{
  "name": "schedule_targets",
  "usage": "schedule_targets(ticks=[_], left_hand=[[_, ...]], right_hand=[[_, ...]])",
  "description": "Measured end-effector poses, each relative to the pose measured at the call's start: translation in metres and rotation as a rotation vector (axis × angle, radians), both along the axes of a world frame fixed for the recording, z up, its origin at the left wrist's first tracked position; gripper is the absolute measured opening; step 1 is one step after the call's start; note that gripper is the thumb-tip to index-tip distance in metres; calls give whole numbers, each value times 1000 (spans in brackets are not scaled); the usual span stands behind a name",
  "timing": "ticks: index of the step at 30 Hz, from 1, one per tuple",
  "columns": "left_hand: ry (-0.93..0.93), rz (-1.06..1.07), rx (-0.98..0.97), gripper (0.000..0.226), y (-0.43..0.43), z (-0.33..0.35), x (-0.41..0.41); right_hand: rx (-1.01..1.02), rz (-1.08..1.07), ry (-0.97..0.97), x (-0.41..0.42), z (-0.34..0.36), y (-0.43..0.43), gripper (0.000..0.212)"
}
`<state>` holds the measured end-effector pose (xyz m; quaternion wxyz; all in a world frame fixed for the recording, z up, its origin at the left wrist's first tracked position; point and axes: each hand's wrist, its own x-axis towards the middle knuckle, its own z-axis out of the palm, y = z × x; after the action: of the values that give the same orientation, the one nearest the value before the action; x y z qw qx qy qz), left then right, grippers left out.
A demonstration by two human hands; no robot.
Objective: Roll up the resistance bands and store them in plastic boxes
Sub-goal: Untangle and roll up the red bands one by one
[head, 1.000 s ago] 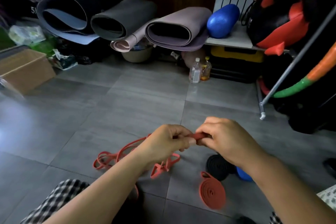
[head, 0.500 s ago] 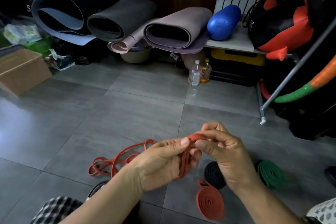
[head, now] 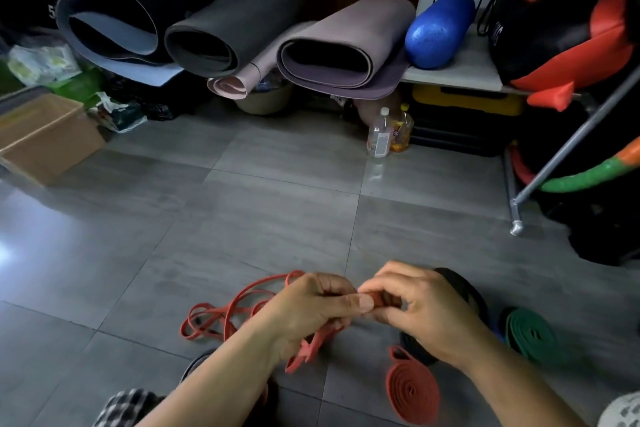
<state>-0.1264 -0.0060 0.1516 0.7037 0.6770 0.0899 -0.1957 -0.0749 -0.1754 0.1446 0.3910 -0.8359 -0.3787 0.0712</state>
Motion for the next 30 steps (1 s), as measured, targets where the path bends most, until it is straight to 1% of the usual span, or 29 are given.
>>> schedule_targets(ticks=[1, 3, 5, 7, 8, 9, 11, 12, 13, 15, 17, 18, 19, 20, 22, 23, 25, 27, 28, 29, 30], left_hand=[[-11, -9, 29, 34, -1, -2, 2], [-24, 9, -2, 28, 2, -2, 8], [25, 27, -138, 16, 6, 0, 12], [65, 18, -277, 14, 10, 1, 15], [77, 15, -311, 17, 11, -1, 17], [93, 24, -335, 26, 11, -4, 18], [115, 32, -443, 55, 8, -11, 19], [107, 5, -514, 62, 4, -13, 18], [95, -31, -577, 63, -2, -13, 17], [95, -27, -656, 66, -9, -13, 14], [96, 43, -657, 69, -8, -18, 15], [102, 79, -635, 74, -6, -20, 16], [112, 108, -584, 78, -4, -20, 17], [116, 122, -510, 75, -2, -18, 17], [132, 135, -354, 48, 3, -16, 17], [126, 135, -264, 39, 4, -15, 16], [61, 126, -91, 38, 4, -16, 13], [19, 129, 25, 40, 2, -16, 11], [17, 134, 43, 44, 2, -17, 10], [16, 128, 34, 46, 4, -17, 11], [8, 109, -11, 45, 6, -16, 11]], right_hand=[[10, -9, 2, 2, -2, 1, 27], [80, -51, 58, 9, -1, 1, 22], [196, -74, 150, 16, 0, 0, 23], [291, -94, 206, 20, 3, 1, 31], [332, -100, 232, 20, 3, 3, 34], [370, -104, 254, 20, 3, 4, 35], [452, -112, 294, 19, 1, 7, 34], [502, -123, 337, 19, -2, 9, 33], [557, -138, 400, 18, -5, 10, 33], [664, -168, 534, 12, -12, 16, 36], [690, -202, 598, 10, -15, 21, 40], [649, -205, 578, 10, -14, 22, 40], [568, -196, 513, 12, -12, 21, 40], [461, -175, 407, 14, -11, 18, 40], [237, -98, 176, 17, -9, 12, 45], [145, -63, 101, 17, -8, 10, 44], [13, -21, -51, 13, -6, 11, 29], [-64, -19, -185, 9, -5, 15, 14], [-73, -24, -202, 10, -5, 15, 13], [-50, -28, -178, 11, -4, 15, 14], [11, -39, -110, 13, -2, 13, 16]])
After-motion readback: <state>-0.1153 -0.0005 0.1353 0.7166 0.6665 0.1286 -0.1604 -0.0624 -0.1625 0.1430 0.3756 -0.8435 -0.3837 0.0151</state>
